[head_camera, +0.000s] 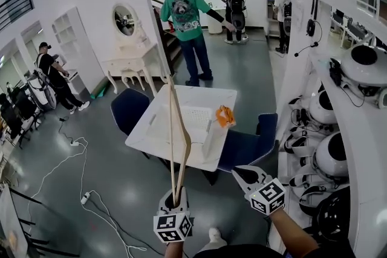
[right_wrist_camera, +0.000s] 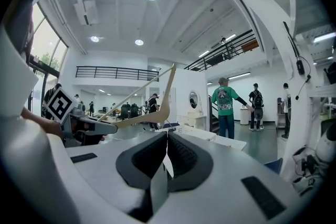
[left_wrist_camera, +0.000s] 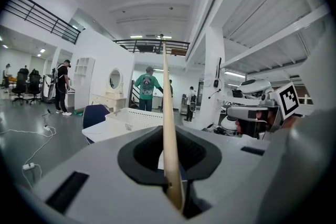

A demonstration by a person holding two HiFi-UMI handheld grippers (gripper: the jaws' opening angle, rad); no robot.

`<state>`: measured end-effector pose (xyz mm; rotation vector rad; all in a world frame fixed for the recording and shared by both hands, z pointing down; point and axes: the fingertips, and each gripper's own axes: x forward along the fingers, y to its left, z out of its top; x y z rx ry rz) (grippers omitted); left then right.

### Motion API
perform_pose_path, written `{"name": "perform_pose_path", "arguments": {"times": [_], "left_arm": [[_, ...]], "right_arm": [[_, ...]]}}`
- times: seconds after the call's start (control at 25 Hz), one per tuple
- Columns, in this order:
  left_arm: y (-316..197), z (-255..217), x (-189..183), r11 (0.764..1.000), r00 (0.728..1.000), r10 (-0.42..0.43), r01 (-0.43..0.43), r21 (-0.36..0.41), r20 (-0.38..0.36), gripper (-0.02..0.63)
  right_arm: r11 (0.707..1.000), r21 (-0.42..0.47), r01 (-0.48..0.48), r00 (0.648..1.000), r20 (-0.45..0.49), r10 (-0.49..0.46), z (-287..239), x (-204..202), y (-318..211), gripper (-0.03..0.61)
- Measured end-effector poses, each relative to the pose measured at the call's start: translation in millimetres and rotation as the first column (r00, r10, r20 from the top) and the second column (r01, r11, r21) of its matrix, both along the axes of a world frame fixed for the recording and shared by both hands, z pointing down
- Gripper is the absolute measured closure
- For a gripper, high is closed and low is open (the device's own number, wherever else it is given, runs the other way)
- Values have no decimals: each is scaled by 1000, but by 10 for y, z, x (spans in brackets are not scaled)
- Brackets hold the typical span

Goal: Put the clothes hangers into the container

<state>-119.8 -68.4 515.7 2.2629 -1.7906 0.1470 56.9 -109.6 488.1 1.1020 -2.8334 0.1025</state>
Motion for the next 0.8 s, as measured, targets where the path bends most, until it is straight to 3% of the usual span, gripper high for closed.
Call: {"name": "perform_pose_path", "arguments": {"times": [0.8], "left_arm": [[-1299, 42, -710, 999, 998, 54, -54, 0, -20, 561]], "right_arm": [[999, 18, -30, 998, -46, 31, -85, -739, -1291, 557]]}}
